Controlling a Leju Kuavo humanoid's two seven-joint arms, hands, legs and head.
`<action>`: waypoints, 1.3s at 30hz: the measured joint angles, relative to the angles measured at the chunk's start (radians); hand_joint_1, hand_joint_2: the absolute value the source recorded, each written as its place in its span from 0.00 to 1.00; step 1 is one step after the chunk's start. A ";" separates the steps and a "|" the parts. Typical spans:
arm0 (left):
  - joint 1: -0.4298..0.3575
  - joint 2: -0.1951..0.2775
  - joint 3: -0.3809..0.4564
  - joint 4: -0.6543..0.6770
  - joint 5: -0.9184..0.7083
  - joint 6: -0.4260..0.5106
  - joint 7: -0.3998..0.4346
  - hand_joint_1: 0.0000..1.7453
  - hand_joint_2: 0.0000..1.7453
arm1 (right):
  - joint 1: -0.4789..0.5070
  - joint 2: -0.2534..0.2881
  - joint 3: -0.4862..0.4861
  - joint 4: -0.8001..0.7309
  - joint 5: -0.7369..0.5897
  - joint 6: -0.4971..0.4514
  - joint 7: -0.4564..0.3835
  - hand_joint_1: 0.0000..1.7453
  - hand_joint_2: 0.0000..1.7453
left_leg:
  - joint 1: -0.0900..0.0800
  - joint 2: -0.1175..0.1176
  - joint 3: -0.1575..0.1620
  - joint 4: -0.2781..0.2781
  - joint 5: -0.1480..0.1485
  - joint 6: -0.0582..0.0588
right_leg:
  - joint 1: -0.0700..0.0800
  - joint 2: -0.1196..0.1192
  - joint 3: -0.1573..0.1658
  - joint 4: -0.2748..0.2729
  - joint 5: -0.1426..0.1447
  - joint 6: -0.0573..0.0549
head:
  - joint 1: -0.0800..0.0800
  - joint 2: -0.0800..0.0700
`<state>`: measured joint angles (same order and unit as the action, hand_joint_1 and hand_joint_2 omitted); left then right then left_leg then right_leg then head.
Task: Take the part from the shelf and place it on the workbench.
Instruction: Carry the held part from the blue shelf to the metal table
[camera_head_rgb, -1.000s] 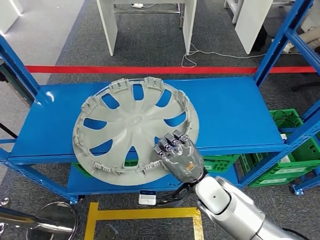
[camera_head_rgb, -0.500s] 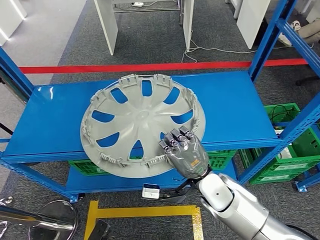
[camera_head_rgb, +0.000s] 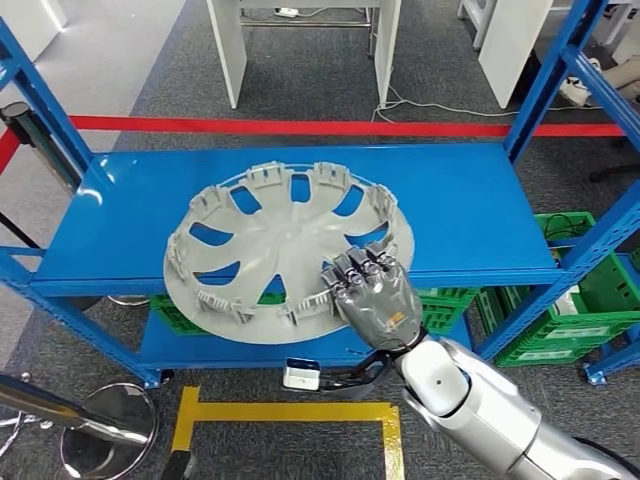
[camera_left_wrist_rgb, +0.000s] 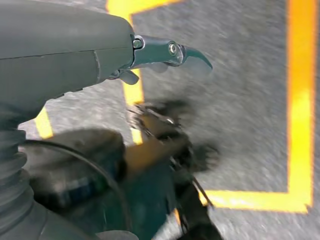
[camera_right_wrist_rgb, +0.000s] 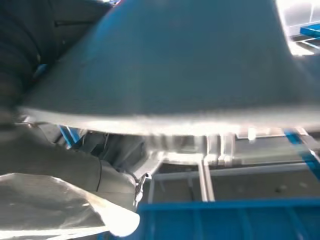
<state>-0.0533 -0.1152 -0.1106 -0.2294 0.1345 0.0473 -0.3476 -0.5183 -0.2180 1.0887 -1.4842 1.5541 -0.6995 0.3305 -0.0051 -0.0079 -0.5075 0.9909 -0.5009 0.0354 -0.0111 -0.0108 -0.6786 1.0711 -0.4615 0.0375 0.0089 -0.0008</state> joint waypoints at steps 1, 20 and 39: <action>0.001 0.001 0.005 0.001 -0.001 0.008 0.007 0.00 1.00 | 0.002 -0.009 -0.004 -0.009 0.000 0.000 -0.011 1.00 1.00 | 0.001 0.001 -0.011 -0.002 0.011 0.004 | 0.000 0.004 -0.015 0.047 -0.046 0.003 | 0.001 0.000; -0.018 0.028 0.053 0.002 -0.009 0.123 0.108 0.00 1.00 | 0.264 -0.021 -0.339 -0.187 0.000 0.000 -0.412 1.00 1.00 | 0.012 -0.002 -0.175 0.321 -0.110 -0.061 | -0.003 -0.005 0.085 -0.060 -0.002 -0.037 | -0.006 0.000; -0.029 0.030 0.079 0.003 -0.008 0.144 0.097 0.00 1.00 | 0.352 0.077 -0.449 -0.302 -0.001 0.000 -0.512 1.00 1.00 | -0.006 0.003 -0.115 0.015 0.076 -0.001 | -0.003 0.008 0.126 0.067 -0.058 0.002 | 0.001 0.000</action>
<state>-0.0821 -0.0850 -0.0316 -0.2262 0.1269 0.1909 -0.2503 -0.1662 -0.1409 0.6397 -1.7861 1.5535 -0.6992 -0.1815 -0.0113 -0.0051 -0.6222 1.0062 -0.4249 0.0343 -0.0142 -0.0027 -0.5526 1.1384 -0.5199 0.0400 0.0099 -0.0008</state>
